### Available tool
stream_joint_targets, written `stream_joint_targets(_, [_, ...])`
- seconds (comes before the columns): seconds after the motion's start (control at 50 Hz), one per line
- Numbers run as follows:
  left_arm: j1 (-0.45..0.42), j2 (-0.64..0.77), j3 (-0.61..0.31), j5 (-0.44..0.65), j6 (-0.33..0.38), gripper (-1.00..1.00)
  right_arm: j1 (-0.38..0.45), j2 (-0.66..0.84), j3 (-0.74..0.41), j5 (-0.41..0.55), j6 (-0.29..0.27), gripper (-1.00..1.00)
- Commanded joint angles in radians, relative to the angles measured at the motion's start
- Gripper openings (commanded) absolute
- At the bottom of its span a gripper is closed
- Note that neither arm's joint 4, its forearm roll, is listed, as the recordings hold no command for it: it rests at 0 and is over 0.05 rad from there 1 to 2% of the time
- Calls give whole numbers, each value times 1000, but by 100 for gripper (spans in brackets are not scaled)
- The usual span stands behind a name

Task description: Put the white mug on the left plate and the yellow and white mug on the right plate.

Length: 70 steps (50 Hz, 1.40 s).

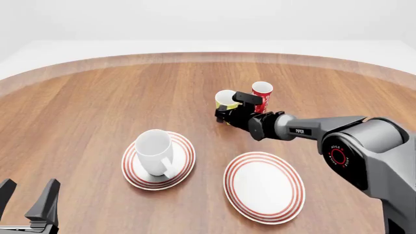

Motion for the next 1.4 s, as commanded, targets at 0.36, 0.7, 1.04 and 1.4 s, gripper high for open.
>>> stream_joint_targets(0.36, [0, 0, 0, 0, 0, 100, -7, -12, 13, -4, 6, -100])
stream_joint_targets(0.7, [0, 0, 0, 0, 0, 100, -17, -63, 57, -15, -8, -100])
stream_joint_targets(1.04, [0, 0, 0, 0, 0, 100, -12, -205, 192, -40, -25, -100])
stream_joint_targets(1.4, [0, 0, 0, 0, 0, 100, -5, -430, 445, -81, -71, -100])
